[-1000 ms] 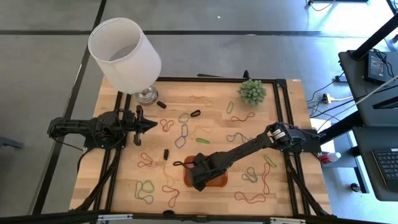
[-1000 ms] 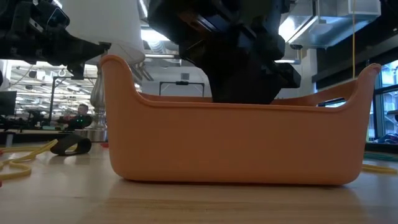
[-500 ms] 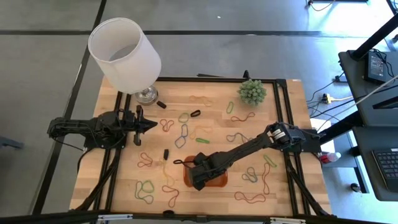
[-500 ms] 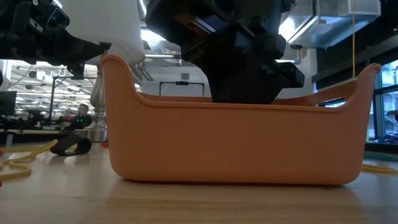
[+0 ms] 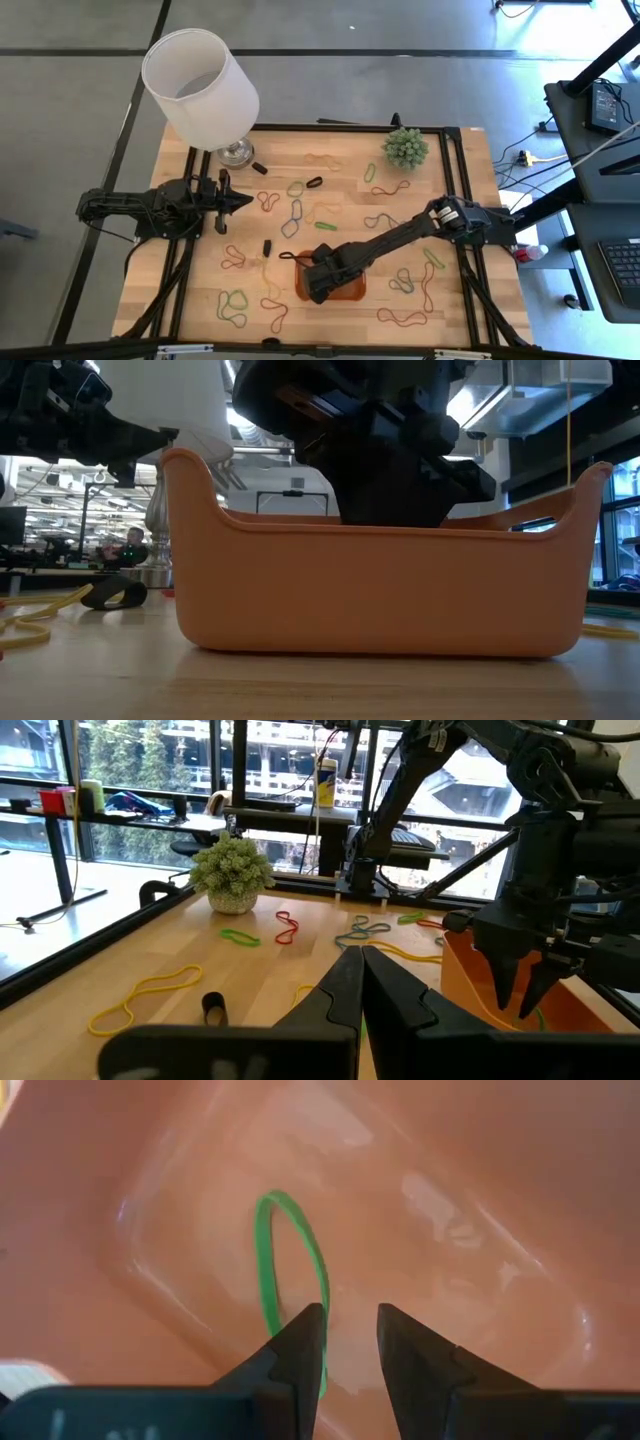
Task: Pick and place rubber bands into bin
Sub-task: Put the green rubber band into the orange bin, then put the black rubber band into the orange bin
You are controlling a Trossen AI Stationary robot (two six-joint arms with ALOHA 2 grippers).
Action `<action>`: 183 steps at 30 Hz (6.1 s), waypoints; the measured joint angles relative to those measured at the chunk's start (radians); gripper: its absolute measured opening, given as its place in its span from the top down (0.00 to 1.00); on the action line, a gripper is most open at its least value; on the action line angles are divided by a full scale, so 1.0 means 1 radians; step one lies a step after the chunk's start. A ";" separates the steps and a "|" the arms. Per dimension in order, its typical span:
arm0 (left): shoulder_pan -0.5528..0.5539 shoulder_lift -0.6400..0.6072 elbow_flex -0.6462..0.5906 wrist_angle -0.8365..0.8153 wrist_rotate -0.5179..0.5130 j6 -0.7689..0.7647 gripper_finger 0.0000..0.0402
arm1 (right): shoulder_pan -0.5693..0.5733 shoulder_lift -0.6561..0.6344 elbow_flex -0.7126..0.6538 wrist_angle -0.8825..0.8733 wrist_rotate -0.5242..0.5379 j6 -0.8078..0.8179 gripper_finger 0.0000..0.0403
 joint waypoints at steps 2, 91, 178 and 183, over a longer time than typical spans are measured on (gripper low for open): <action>0.000 0.000 0.000 0.000 0.000 0.000 0.99 | -0.001 0.000 0.000 0.000 0.002 -0.006 0.75; -0.186 0.683 0.377 0.019 -0.135 -0.166 1.00 | 0.119 -1.020 -0.918 0.396 0.344 -0.375 0.99; 0.329 2.188 1.562 -1.552 -0.233 0.375 0.99 | 0.064 -1.482 -1.585 1.275 0.581 -0.402 0.99; 0.292 2.050 1.563 -1.547 -0.182 0.291 0.99 | 0.064 -1.482 -1.585 1.275 0.580 -0.404 0.99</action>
